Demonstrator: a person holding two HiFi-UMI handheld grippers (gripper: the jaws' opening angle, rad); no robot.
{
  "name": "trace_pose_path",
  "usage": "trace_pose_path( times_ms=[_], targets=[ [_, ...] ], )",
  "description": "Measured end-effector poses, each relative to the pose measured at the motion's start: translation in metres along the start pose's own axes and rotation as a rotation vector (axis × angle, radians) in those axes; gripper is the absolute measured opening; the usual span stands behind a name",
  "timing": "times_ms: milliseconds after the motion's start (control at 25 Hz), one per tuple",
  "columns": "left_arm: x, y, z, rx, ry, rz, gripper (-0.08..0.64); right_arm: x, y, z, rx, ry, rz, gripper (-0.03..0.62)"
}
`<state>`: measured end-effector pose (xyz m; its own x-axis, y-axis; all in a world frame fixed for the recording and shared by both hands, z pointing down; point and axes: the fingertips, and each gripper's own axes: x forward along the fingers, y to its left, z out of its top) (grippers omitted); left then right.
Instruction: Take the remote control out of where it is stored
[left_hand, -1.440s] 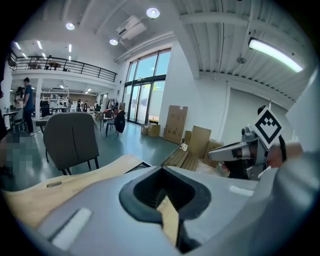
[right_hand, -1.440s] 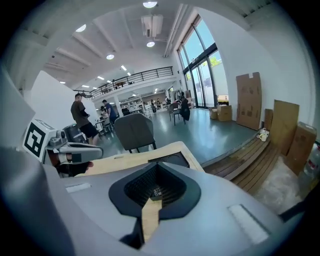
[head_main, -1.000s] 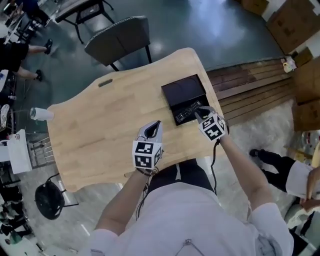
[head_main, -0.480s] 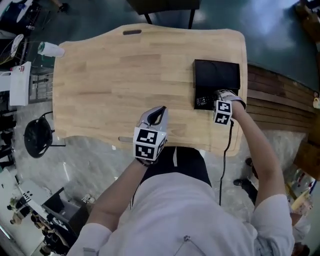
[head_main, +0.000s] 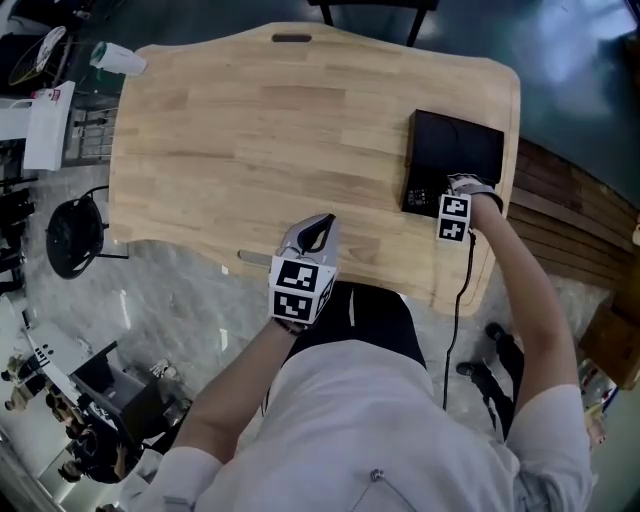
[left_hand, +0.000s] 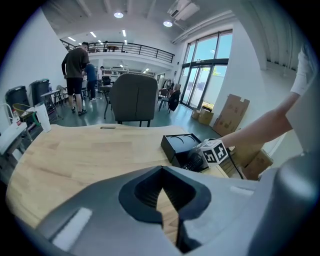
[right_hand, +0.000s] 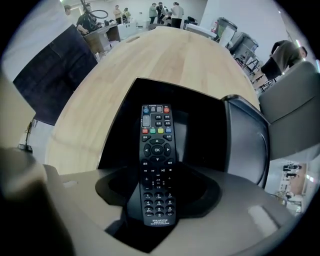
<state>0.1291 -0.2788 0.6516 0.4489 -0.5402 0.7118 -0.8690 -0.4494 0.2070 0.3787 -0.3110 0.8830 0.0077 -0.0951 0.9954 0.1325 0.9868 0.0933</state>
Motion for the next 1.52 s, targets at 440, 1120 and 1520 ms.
trace_pose_path(
  times_ms=[440,1120,1520],
  targets=[
    [-0.008,-0.011,-0.015,0.005,0.01,-0.001,0.002,0.005,0.002,0.002,-0.009,0.178,0.064,0.264],
    [-0.015,0.001,-0.022,0.003,0.01,-0.004,0.0,-0.008,0.004,-0.003,0.154,0.085,0.051,0.261],
    [-0.012,-0.009,0.013,0.092,-0.029,-0.061,0.0,-0.119,-0.01,-0.007,0.573,-0.17,-0.108,0.261]
  ],
)
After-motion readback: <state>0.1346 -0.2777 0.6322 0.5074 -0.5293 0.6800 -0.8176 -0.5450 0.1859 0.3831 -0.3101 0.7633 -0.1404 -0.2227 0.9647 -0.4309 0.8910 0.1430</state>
